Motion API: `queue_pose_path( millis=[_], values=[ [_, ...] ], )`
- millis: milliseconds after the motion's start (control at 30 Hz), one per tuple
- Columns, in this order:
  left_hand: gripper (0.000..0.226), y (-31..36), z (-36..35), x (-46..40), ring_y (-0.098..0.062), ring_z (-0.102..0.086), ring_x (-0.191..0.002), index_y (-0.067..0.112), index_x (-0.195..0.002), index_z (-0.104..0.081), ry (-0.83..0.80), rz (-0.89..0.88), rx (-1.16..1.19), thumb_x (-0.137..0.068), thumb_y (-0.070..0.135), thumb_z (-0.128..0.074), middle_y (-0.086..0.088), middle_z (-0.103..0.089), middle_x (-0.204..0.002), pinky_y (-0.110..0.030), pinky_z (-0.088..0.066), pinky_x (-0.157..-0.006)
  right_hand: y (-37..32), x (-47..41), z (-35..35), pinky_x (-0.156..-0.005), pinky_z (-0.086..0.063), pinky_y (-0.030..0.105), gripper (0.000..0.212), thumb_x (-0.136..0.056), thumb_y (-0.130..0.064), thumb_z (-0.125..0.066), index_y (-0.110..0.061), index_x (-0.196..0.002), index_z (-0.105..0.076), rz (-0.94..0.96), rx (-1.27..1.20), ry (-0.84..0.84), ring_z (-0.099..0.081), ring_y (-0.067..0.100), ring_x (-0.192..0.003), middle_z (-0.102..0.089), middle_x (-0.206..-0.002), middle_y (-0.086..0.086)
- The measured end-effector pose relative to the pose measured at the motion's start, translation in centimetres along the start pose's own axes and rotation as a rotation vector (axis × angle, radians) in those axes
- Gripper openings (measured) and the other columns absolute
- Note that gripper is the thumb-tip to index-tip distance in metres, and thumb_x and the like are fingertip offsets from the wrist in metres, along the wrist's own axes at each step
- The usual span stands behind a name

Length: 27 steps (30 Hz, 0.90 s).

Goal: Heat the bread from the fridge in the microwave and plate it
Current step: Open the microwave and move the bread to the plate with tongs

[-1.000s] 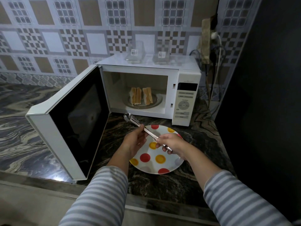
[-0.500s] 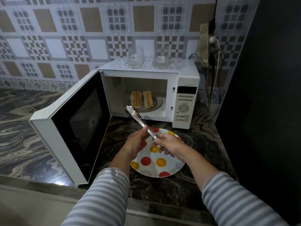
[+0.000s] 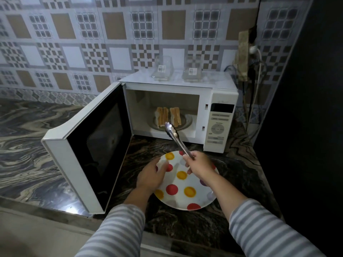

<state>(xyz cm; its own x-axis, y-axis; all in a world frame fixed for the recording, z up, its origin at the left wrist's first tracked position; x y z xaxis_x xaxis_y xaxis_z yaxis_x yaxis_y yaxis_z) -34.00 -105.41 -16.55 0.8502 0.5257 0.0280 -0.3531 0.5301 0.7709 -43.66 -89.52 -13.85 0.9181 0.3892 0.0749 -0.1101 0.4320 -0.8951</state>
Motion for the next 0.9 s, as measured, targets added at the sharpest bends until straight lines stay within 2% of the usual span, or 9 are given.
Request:
queue_pose_path(
  millis=[33,100,167,233,400,567,733,900],
  values=[
    [0.055,-1.2,0.2,0.0,-0.019,-0.051,-0.125,0.033,-0.132,-0.051,0.043,-0.016,-0.137,-0.088,0.064,-0.042,0.005,-0.058,-0.131,-0.038,-0.039,-0.105,-0.3,-0.4,0.5,-0.052,-0.046,0.025,0.017,-0.095,-0.030,-0.055,-0.016,-0.086,-0.060,-0.003,0.024,0.052,-0.057,0.015,-0.055,-0.060,-0.072,0.000],
    [0.057,-3.3,0.2,0.2,-0.016,-0.035,-0.138,0.027,-0.142,-0.040,0.076,-0.034,-0.252,-0.093,0.055,-0.041,0.004,-0.045,-0.145,-0.041,-0.024,-0.116,-1.1,-1.3,1.3,-0.049,-0.042,0.024,0.022,-0.092,-0.036,-0.057,-0.017,-0.080,-0.057,-0.002,0.105,0.137,-0.057,0.017,-0.057,-0.060,-0.073,0.001],
    [0.065,-4.6,-0.3,0.7,-0.013,-0.022,-0.144,0.024,-0.149,-0.028,0.038,-0.058,-0.313,-0.094,0.058,-0.037,0.006,-0.033,-0.154,-0.039,-0.008,-0.119,-2.1,-2.4,1.6,-0.054,-0.041,0.025,0.025,-0.091,-0.042,-0.057,-0.017,-0.088,-0.061,-0.009,0.257,0.205,-0.059,0.020,-0.068,-0.063,-0.080,0.002],
    [0.072,-5.4,-0.8,1.0,-0.010,-0.015,-0.146,0.023,-0.151,-0.021,0.027,-0.095,-0.397,-0.093,0.063,-0.031,0.007,-0.026,-0.157,-0.034,-0.002,-0.118,-2.9,-3.6,2.0,-0.060,-0.041,0.028,0.031,-0.089,-0.046,-0.056,-0.016,-0.096,-0.062,-0.036,0.385,0.269,-0.059,0.024,-0.076,-0.063,-0.085,0.002],
    [0.071,-5.2,-0.6,1.0,-0.007,-0.015,-0.145,0.026,-0.151,-0.020,0.099,-0.125,-0.402,-0.092,0.064,-0.029,0.010,-0.026,-0.156,-0.029,0.001,-0.117,-4.1,-6.7,1.5,-0.064,-0.045,0.030,0.039,-0.091,-0.048,-0.054,-0.010,-0.099,-0.063,-0.086,0.550,0.318,-0.063,0.028,-0.086,-0.066,-0.096,0.008],
    [0.077,-5.5,-0.8,0.6,-0.007,-0.012,-0.146,0.027,-0.152,-0.017,0.101,-0.125,-0.454,-0.085,0.065,-0.020,0.011,-0.023,-0.157,-0.030,0.002,-0.117,-3.7,-9.8,0.8,-0.065,-0.043,0.030,0.041,-0.091,-0.046,-0.054,-0.008,-0.101,-0.065,-0.140,0.533,0.303,-0.063,0.032,-0.095,-0.067,-0.103,0.011],
    [0.077,-5.3,-0.7,0.5,-0.005,-0.011,-0.146,0.027,-0.152,-0.016,0.116,-0.131,-0.453,-0.085,0.064,-0.022,0.012,-0.021,-0.157,-0.030,0.004,-0.117,-4.1,-11.8,-0.5,-0.059,-0.038,0.027,0.040,-0.093,-0.042,-0.053,-0.008,-0.108,-0.066,-0.145,0.512,0.288,-0.062,0.032,-0.099,-0.066,-0.109,0.011],
    [0.082,-5.5,-0.8,0.4,-0.004,-0.008,-0.146,0.028,-0.152,-0.014,0.112,-0.132,-0.466,-0.080,0.067,-0.013,0.013,-0.018,-0.158,-0.031,0.004,-0.118,-4.3,-13.5,-0.9,-0.072,-0.042,0.031,0.033,-0.093,-0.031,-0.052,-0.007,-0.113,-0.065,-0.186,0.516,0.303,-0.061,0.032,-0.106,-0.065,-0.117,0.012]
  ],
)
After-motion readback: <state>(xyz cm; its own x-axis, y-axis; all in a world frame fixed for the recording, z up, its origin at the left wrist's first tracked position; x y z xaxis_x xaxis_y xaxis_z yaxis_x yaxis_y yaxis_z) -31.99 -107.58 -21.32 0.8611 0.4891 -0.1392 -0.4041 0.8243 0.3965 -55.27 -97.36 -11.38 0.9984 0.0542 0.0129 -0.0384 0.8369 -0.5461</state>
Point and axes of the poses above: each hand's wrist, its own x-axis away from the middle knuckle, its own z-axis out of the back of the hand, y = z × x, the point moved 9 cm from there along -x, towards the middle knuckle
